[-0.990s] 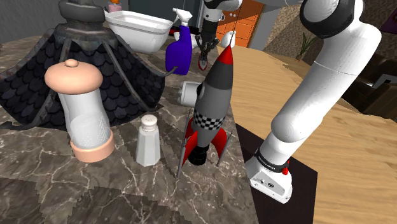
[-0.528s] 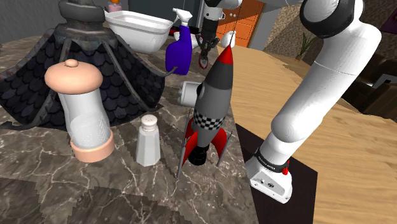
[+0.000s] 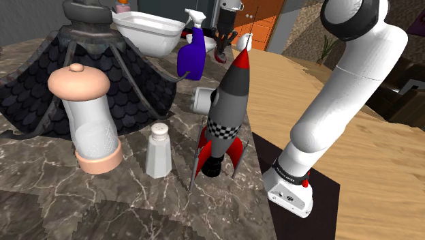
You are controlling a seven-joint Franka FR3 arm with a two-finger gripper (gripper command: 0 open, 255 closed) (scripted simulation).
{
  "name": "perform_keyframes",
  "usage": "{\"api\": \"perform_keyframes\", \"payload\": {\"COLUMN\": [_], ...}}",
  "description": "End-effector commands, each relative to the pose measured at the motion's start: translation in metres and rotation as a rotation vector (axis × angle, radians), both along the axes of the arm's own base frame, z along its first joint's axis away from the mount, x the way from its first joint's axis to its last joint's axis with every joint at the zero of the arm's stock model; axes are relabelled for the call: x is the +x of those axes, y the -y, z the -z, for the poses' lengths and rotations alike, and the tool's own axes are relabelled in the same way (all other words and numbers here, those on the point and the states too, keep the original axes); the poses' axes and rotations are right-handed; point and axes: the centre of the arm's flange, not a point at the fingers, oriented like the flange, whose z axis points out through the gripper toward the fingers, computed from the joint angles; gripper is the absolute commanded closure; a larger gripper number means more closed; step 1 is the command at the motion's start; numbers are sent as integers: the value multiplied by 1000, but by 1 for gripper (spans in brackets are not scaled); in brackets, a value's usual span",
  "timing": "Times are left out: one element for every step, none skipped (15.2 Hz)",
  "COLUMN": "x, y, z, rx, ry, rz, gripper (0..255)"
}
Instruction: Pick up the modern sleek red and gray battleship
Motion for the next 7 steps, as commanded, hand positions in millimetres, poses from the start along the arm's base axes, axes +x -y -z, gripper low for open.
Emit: {"api": "perform_keyframes", "payload": {"x": [0, 0, 0, 0, 0, 0, 0], "y": [1, 1, 1, 1, 1, 1, 1], "z": [-10, -16, -21, -26, -32, -32, -32], "rx": [0, 0, 0, 0, 0, 0, 0], "ry": [0, 0, 0, 0, 0, 0, 0], "rz": [0, 0, 0, 0, 0, 0, 0], "gripper": [255, 255, 255, 255, 255, 255, 255]}}
